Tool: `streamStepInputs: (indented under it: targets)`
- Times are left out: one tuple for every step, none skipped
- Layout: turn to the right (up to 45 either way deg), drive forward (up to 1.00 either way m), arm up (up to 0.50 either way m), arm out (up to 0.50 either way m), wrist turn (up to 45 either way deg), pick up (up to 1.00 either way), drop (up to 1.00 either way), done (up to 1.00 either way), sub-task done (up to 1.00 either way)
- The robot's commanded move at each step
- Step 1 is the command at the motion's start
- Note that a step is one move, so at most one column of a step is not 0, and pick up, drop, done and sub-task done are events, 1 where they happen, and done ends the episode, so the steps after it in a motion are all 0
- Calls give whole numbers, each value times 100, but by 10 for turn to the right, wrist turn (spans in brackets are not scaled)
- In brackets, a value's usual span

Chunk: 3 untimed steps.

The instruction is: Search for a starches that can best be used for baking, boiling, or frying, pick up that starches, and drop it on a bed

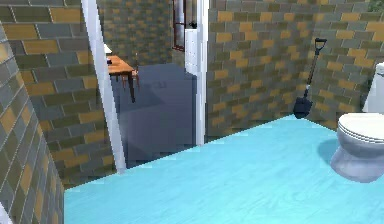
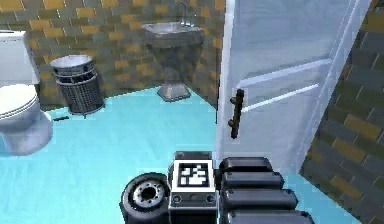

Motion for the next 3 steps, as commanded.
streamStepInputs:
  targets:
    - [-60,0,0,0,0,0,0,0,0]
    - [0,100,0,0,0,0,0,0,0]
    - [0,60,0,0,0,0,0,0,0]
